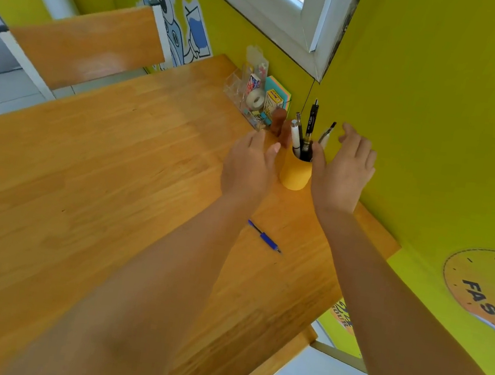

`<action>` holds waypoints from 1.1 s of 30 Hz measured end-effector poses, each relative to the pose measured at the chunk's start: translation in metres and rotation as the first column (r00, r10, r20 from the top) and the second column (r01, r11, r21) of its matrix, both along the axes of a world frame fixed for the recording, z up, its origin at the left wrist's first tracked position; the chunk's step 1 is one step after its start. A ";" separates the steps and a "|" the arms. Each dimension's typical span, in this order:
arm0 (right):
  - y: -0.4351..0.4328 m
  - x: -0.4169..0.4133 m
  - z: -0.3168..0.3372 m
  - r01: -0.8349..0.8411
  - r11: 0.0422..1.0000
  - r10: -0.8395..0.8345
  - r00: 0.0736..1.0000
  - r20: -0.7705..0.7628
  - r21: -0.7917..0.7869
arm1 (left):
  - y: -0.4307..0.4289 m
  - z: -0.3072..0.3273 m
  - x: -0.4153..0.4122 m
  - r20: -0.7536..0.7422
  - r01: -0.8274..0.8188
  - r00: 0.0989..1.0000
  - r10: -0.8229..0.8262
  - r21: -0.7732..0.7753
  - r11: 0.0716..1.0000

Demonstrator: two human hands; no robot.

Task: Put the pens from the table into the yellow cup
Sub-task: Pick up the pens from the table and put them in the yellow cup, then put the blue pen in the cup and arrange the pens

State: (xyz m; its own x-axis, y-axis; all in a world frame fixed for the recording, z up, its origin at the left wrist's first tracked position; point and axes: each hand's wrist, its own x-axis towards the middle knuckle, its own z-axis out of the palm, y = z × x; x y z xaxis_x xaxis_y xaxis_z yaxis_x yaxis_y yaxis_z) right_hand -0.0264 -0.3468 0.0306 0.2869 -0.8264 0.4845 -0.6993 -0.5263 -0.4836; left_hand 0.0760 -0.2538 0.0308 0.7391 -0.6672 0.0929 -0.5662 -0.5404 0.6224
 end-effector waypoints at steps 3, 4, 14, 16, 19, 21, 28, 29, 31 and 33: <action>0.029 -0.011 -0.008 0.010 0.998 -0.014 0.998 0.058 0.061 | 0.035 -0.023 -0.005 -0.038 -0.044 0.998 0.048 0.091 0.995; 0.039 -0.014 -0.012 -0.005 0.997 0.001 0.999 0.047 0.075 | 0.048 -0.031 -0.007 -0.033 -0.061 0.997 0.066 0.134 0.989; 0.103 -0.012 -0.061 -0.234 0.908 0.371 0.835 -0.407 0.347 | 0.135 -0.088 -0.035 0.092 -0.090 0.994 0.058 0.392 0.915; 0.108 -0.009 -0.064 -0.227 0.910 0.376 0.806 -0.457 0.347 | 0.140 -0.093 -0.036 0.112 -0.065 0.993 0.020 0.422 0.904; 0.112 -0.004 -0.066 -0.213 0.919 0.360 0.794 -0.490 0.332 | 0.144 -0.099 -0.037 0.144 -0.050 0.989 -0.015 0.436 0.899; 0.112 -0.001 -0.066 -0.206 0.921 0.355 0.795 -0.492 0.331 | 0.144 -0.101 -0.037 0.160 -0.057 0.987 -0.014 0.429 0.901; 0.106 -0.013 -0.058 -0.234 0.913 0.342 0.886 -0.312 0.335 | 0.146 -0.099 -0.039 0.179 -0.004 0.980 -0.082 0.435 0.901; 0.103 -0.016 -0.054 -0.228 0.915 0.317 0.917 -0.243 0.334 | 0.146 -0.098 -0.039 0.177 0.026 0.977 -0.114 0.435 0.900; 0.094 -0.020 -0.043 -0.206 0.924 0.248 0.964 -0.095 0.323 | 0.147 -0.097 -0.041 0.174 0.072 0.972 -0.160 0.425 0.902; 0.082 -0.023 -0.029 -0.178 0.930 0.175 0.984 0.037 0.320 | 0.147 -0.095 -0.041 0.164 0.096 0.971 -0.176 0.408 0.908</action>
